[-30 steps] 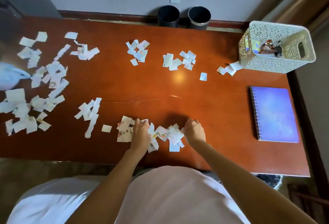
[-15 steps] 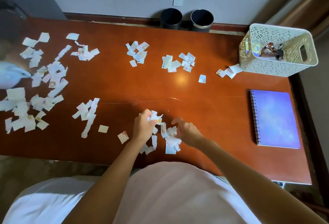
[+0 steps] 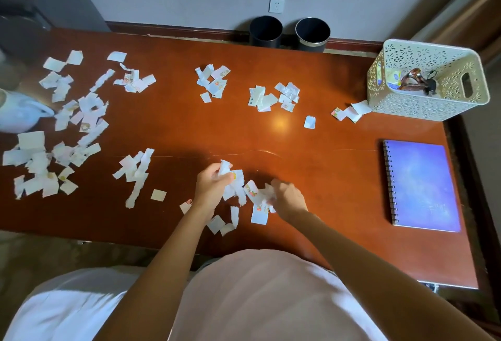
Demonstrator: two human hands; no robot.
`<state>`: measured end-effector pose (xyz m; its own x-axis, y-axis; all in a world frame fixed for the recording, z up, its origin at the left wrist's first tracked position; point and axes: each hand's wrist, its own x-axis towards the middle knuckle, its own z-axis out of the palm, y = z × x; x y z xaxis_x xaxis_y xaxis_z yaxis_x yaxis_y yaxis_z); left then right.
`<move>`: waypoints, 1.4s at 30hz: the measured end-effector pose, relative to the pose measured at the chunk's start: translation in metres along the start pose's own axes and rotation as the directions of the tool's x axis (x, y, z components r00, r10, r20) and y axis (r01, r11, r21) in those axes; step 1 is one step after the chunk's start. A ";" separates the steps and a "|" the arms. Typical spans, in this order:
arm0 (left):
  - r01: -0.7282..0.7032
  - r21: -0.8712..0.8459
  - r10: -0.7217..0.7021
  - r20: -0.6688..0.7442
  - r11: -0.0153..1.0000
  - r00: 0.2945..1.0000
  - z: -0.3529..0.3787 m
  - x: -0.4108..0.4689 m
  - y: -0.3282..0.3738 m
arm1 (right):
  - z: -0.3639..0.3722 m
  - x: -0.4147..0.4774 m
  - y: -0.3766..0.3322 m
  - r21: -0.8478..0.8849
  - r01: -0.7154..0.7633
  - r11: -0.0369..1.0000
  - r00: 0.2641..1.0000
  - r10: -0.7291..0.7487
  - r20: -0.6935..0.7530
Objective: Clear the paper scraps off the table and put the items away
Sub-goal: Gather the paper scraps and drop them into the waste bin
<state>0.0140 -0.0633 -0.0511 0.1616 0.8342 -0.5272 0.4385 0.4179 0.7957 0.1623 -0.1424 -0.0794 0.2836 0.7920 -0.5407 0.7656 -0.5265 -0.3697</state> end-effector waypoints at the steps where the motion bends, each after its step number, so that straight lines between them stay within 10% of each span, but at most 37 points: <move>1: 0.000 -0.037 0.001 0.019 0.999 1.000 -0.001 0.000 0.001 | -0.004 0.001 0.002 0.045 -0.043 0.998 0.999 0.044 -0.024; 11: -0.001 0.261 -0.021 0.080 0.965 0.997 -0.015 0.007 -0.019 | -0.013 -0.004 0.012 0.135 -0.022 0.991 0.973 -0.010 0.231; 16: -0.060 0.546 -0.014 0.130 0.836 0.991 -0.005 0.003 -0.033 | -0.001 -0.005 0.005 0.141 -0.076 0.987 0.990 0.058 0.129; 32: -0.189 0.671 0.099 0.171 0.717 0.980 0.016 -0.004 -0.048 | 0.015 0.007 -0.041 0.144 -0.061 0.988 0.991 0.042 0.130; 42: -0.180 0.624 0.098 0.164 0.760 0.982 0.022 0.009 -0.033 | 0.005 0.020 -0.028 0.535 -0.154 0.831 0.988 0.135 0.075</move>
<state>0.0203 -0.0773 -0.0890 0.3468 0.8005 -0.4888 0.8560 -0.0571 0.5137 0.1440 -0.1130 -0.0838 0.3402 0.6885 -0.6405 0.2832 -0.7245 -0.6283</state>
